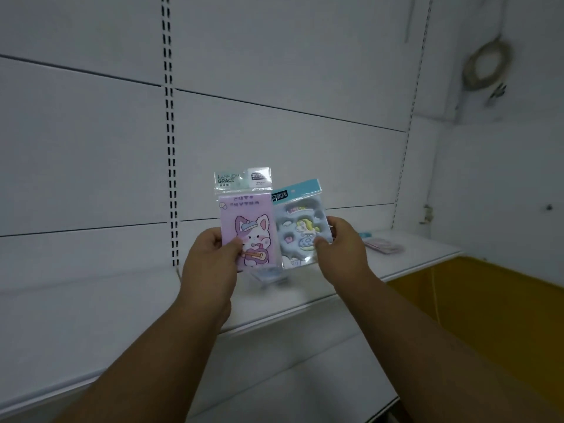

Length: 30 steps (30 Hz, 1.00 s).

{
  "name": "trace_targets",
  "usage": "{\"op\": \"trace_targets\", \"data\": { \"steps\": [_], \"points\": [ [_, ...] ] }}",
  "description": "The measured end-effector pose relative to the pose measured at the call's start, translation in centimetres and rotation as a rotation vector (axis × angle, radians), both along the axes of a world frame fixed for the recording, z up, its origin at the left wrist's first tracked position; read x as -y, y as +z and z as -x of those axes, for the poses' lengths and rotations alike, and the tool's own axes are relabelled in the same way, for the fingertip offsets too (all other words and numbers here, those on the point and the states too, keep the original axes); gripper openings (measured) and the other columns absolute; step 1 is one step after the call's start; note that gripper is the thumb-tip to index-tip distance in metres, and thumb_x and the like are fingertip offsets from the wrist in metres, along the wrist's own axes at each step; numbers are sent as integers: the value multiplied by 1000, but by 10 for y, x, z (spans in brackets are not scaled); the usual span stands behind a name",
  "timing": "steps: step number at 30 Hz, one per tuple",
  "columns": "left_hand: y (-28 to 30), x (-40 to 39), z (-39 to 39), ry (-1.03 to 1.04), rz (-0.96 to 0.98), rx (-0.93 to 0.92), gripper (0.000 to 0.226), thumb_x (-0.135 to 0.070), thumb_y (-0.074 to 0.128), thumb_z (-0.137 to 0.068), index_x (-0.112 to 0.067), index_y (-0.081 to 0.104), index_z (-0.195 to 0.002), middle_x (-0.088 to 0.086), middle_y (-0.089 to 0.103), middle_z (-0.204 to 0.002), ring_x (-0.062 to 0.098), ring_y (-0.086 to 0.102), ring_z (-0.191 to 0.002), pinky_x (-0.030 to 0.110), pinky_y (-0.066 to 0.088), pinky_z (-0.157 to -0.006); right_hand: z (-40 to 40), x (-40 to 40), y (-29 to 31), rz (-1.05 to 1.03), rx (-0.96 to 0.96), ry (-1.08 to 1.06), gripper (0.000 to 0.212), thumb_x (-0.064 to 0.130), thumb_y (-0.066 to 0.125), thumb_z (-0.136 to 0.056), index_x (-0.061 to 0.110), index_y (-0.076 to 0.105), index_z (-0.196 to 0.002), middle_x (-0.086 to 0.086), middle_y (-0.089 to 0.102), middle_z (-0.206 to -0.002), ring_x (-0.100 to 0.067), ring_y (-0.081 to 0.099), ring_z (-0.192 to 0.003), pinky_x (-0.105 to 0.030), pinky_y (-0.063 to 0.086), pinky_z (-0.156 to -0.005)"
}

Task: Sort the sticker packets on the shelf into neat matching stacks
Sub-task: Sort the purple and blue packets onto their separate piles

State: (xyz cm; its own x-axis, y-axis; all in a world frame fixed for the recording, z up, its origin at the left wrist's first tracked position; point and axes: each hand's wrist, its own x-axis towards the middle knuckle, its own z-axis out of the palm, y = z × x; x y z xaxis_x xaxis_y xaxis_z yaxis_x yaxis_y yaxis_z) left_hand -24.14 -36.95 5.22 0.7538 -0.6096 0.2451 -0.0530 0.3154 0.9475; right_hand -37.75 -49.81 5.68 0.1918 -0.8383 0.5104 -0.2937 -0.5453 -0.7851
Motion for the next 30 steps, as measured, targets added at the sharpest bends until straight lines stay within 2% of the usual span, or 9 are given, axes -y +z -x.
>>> {"op": "trace_targets", "data": {
  "steps": [4,7,9,11,14,17,23,26,30],
  "points": [
    [-5,53,-6,49,-183,32,13,-6,54,-91,-9,65,-86,5,70,-86,22,69,-78,38,58,-74,10,46,-1,-52,33,-2,17,11,55,-88,19,60,-103,-4,71,-99,-22,68,-90,-46,57,-84],
    [-16,88,-26,116,-268,45,17,-5,58,-87,-9,63,-71,2,68,-77,24,66,-75,41,58,-77,9,67,-2,-64,70,28,17,10,57,-89,19,61,-102,-3,71,-97,-20,68,-89,-42,57,-83],
    [-23,107,-37,147,-377,104,22,-6,62,-87,-11,61,-66,2,65,-72,23,61,-69,31,52,-67,6,76,-2,-94,118,62,17,9,58,-89,20,61,-101,-1,70,-95,-18,69,-89,-38,57,-81],
    [-28,121,-48,133,-463,121,8,-7,65,-86,-6,66,-78,12,67,-83,25,58,-68,25,45,-58,1,83,1,-138,173,109,20,8,59,-89,17,63,-106,0,72,-96,-17,71,-87,-38,59,-81],
    [-34,133,-61,73,-593,118,16,-11,72,-81,1,65,-89,16,64,-89,22,55,-60,24,45,-50,-7,86,11,-172,236,180,21,7,60,-90,19,64,-106,5,72,-92,-13,72,-84,-36,60,-79],
    [-37,141,-68,53,-773,315,26,-24,76,-77,0,66,-79,14,67,-76,21,57,-54,23,45,-53,-15,88,18,-149,282,237,21,7,61,-89,25,64,-100,5,73,-93,-14,72,-85,-35,60,-79],
    [-35,147,-70,208,-1125,905,44,-57,63,-80,-13,62,-83,0,55,-74,18,55,-75,25,41,-68,-24,99,17,-194,312,337,26,9,61,-90,19,65,-113,1,75,-97,-14,74,-83,-34,62,-76],
    [-20,159,-59,312,-870,939,44,-48,48,-93,-9,67,-88,3,64,-78,20,60,-73,29,47,-69,-18,117,17,-160,276,327,24,10,62,-90,22,64,-111,4,74,-95,-12,73,-82,-30,61,-73],
    [24,199,-32,37,-251,274,34,-38,47,-99,-9,66,-97,8,71,-86,25,68,-74,41,56,-76,6,152,17,-160,185,357,24,8,63,-89,24,63,-106,8,73,-92,-10,73,-80,-26,60,-69]
  ]
}}
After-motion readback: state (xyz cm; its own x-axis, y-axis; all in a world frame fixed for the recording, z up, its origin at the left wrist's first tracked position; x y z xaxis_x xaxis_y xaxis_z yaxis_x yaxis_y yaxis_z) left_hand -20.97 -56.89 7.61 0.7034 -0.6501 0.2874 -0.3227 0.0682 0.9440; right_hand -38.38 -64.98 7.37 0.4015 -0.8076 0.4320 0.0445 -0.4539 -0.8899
